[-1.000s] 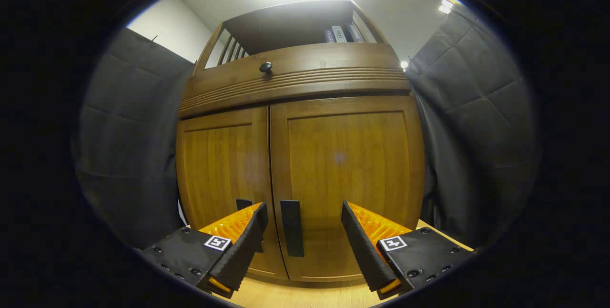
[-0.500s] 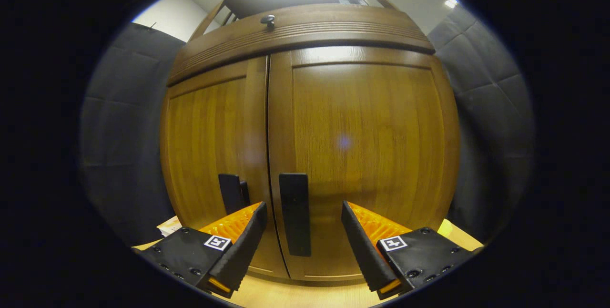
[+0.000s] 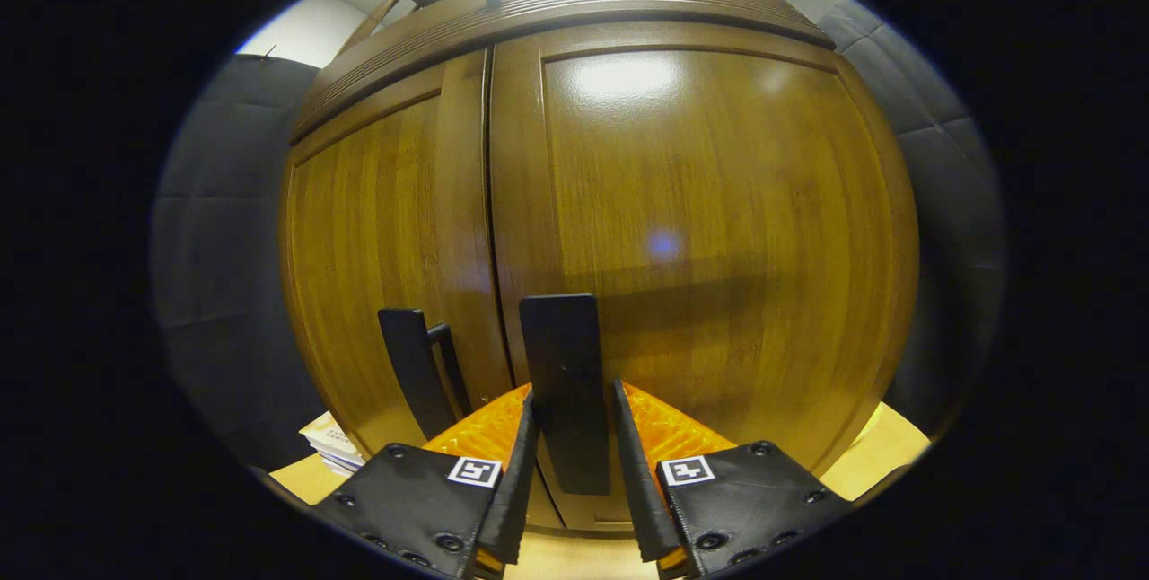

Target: Open the right door of the double-door shoe cabinet with the right hand, and open the left door with the left hand.

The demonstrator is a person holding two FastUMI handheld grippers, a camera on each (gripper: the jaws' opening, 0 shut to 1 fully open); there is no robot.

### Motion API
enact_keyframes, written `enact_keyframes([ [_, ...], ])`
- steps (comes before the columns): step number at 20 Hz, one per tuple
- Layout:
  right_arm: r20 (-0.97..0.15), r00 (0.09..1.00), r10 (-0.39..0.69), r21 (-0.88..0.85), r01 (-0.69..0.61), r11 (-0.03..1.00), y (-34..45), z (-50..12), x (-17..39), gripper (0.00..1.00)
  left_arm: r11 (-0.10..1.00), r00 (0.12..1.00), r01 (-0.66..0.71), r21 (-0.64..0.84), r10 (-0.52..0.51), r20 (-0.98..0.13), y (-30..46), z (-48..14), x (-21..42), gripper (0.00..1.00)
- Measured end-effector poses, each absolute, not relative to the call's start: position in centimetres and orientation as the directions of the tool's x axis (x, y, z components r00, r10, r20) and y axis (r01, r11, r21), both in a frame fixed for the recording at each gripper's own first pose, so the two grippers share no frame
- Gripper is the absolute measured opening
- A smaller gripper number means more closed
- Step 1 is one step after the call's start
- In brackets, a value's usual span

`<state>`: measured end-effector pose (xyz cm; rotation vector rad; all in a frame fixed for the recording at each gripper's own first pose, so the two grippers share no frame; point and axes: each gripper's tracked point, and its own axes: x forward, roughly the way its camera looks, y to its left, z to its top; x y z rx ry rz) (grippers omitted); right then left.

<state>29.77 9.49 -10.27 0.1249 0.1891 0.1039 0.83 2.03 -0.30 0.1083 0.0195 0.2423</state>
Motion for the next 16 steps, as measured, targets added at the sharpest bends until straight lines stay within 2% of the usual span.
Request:
enact_keyframes([
  [1,-0.183,0.977,0.109,0.118,-0.088,0.989,9.4,-10.3,29.7,0.49,0.965,0.971,-0.237,0.110,0.239,-0.006,2.0,-0.3,0.8,0.96],
  [2,-0.190,0.977,0.100,0.095,-0.083,0.992,9.1,-10.1,29.6,0.27,0.966,0.971,-0.235,0.110,0.237,-0.008,2.0,-0.3,0.7,0.96],
  [3,-0.199,0.975,0.099,0.094,-0.082,0.992,9.1,-10.2,29.5,0.31,0.966,0.972,-0.233,0.109,0.236,-0.012,1.9,-0.3,0.6,0.96],
  [4,-0.205,0.974,0.098,0.099,-0.079,0.992,9.1,-10.3,29.6,0.22,0.967,0.972,-0.230,0.107,0.233,-0.015,1.9,-0.5,0.7,0.96],
  [6,-0.212,0.971,0.107,0.096,-0.088,0.991,9.1,-10.1,29.0,0.22,0.969,0.974,-0.225,0.101,0.228,-0.018,1.9,-0.5,0.9,0.93],
  [16,-0.199,0.967,0.158,0.096,-0.142,0.985,8.1,-9.4,23.8,0.22,0.986,0.989,-0.148,0.074,0.148,0.006,1.2,-0.3,1.2,0.96],
])
